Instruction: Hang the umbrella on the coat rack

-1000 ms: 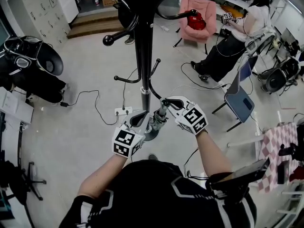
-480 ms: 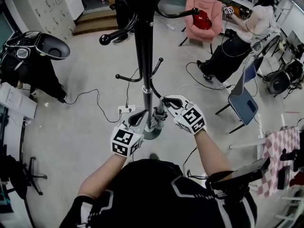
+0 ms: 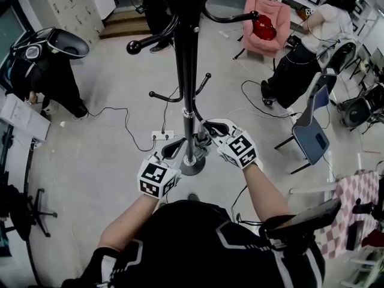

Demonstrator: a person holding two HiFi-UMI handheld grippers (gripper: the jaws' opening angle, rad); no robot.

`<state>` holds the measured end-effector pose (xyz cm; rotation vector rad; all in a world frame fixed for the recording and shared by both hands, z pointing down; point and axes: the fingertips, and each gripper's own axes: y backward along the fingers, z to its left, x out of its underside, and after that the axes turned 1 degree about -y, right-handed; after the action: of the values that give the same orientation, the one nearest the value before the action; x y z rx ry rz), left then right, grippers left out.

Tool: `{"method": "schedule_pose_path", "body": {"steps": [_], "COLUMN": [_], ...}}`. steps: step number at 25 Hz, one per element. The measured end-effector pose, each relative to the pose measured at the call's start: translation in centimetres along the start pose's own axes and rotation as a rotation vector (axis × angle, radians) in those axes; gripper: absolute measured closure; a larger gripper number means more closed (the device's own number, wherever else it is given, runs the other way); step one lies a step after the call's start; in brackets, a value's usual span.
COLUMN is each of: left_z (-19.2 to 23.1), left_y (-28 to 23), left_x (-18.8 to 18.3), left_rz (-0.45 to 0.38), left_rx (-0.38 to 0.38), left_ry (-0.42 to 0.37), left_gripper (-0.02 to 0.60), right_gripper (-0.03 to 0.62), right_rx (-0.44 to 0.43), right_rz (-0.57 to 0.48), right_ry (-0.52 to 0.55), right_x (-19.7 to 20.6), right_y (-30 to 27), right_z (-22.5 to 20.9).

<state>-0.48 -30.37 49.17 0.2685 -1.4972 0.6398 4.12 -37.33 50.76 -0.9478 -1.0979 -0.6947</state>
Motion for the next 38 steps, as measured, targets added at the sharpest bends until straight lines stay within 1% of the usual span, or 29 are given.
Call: {"method": "schedule_pose_path", "body": {"steps": [5,12,18,21,27,38], "left_z": [0.4,0.6,1.1,1.3,2.6,3.6], "left_y": [0.2,0.7,1.2,1.7,3.5,5.1], "left_x": [0.3,0.2,-0.1,0.1,-0.1,-0.3], "left_rz": [-0.002,-0.012,-0.025,-0.025,-0.031,-0.035], "left_rx": [-0.038,-0.075,-0.098,-0.104,-0.085,-0.001], "left_ry": [0.023,0.034,0.042,0.047,0.037,0.034], "left_gripper": [0.572,0.572,0.572,0.572,0.572,0.572], "right_gripper": [0.586,0.586,0.585,0.585,0.583,0.583], "right_rx": [-0.001,0.01,0.041,0.086,0.182,0.33], "right_rz": [-0.01,-0.028,-0.056,-0.069,-0.076,-0.024], "right_ry": [-0.022,-0.053,-0.105,-0.115,-0.185,-0.24], "right_x": [0.2,0.3,0.1,0.2,0.4,2.1], "right_y": [-0.5,-1.0,-1.1,-0.8,-0.5,2.0], "right_z": [-0.1,-0.2,-0.3,-0.3,0.0,0.9]}}
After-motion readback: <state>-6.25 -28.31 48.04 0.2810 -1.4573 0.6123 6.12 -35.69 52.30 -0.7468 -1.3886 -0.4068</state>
